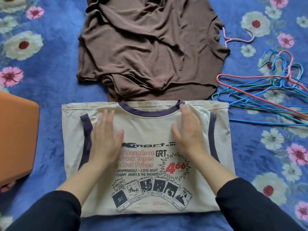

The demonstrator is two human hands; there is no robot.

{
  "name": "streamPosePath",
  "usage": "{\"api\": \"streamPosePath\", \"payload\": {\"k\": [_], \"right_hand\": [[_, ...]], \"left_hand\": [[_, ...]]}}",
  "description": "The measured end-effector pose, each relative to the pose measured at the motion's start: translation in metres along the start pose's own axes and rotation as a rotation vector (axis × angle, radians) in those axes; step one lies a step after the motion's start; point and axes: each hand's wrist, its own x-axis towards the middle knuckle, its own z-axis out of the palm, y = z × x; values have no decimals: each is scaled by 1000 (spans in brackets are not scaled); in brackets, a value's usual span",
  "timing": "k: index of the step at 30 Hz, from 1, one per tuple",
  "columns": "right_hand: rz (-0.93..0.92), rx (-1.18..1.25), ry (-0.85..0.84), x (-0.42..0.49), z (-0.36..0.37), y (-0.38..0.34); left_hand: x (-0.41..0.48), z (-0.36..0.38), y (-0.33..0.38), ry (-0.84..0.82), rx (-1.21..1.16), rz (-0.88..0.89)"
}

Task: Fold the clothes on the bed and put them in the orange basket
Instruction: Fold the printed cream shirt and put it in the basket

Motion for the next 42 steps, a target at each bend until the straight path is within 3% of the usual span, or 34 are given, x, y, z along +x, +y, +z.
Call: {"api": "streamPosePath", "payload": {"k": [3,10,14,22,28,32,34,37,40,42], "right_hand": [[-201,-333,-256,-33,20,22],[101,-531,-336,-75,-23,100],[368,-256,-211,-108,-62,110],[904,446,-99,-173,-73,120],[937,541,-268,-153,-87,116],[914,956,-373,-134,-100,55],[797,1134,-384,-124,-97,7],[649,1261,-379,-115,-72,-69],[494,1184,-465,-113,-33,-140],[369,1076,-601,-116,-9,-180]], "left_hand": [[-49,24,-11,-213,256,136],[-99,14,-74,-255,528,-51],[-111,14,-55,-197,492,-177],[-170,100,67,-347,338,132],[-172,104,69,-429,335,99],[-166,69,46,-503,299,29],[-162,48,29,-521,95,-71],[-146,8,18,-442,-529,-387],[-132,-39,-6,-391,-1151,-793],[-130,-61,-38,-332,-1419,-914]]}}
